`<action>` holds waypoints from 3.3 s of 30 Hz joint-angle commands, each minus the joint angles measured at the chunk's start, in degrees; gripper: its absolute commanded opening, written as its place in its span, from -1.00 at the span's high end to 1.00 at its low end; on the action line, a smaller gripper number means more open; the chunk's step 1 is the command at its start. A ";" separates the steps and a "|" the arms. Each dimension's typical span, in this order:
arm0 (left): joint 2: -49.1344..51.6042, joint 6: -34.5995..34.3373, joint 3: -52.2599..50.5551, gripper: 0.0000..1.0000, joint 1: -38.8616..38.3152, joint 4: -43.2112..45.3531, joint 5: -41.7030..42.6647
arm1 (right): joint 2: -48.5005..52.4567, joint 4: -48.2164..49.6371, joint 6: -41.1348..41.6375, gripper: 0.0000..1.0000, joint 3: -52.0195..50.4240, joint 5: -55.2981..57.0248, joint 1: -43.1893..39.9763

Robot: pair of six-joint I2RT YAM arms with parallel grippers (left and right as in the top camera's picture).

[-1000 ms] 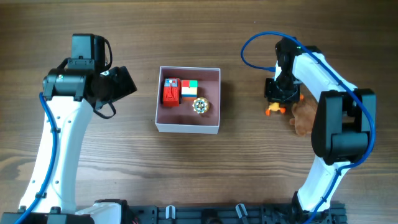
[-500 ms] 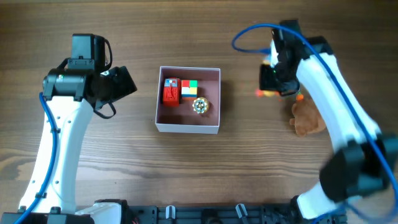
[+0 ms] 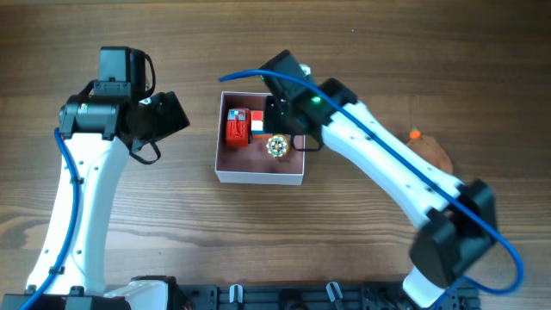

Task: Pack container
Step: 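Place the duck figure into the box and release it, then grasp the brown plush bear with the right gripper, then lower the plush bear into the box and press it in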

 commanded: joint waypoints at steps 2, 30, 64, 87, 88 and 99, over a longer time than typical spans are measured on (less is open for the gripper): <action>-0.09 1.14 -0.48 -0.56 0.11 -0.04 0.68 | 5.75 0.07 5.38 0.91 0.04 1.84 -0.04; -0.09 1.14 -0.48 -0.56 0.11 -0.02 0.66 | 6.47 -4.24 -1.46 0.04 -0.02 2.67 -0.92; -0.09 1.16 -0.48 -0.57 0.11 -0.44 0.66 | -11.82 -13.38 -47.19 -0.99 -17.81 4.04 -51.80; -0.09 1.14 -0.48 -0.57 0.11 -0.07 0.66 | -0.28 -7.80 -47.50 0.77 -20.28 -2.16 -51.52; -0.09 1.16 -0.48 -0.57 0.11 -0.04 0.66 | -2.38 -8.81 -47.10 0.77 -18.84 -2.16 -50.77; -0.09 1.14 -0.48 -0.57 0.11 -0.02 0.68 | -19.32 -14.03 -47.30 0.77 -3.85 -4.90 -18.78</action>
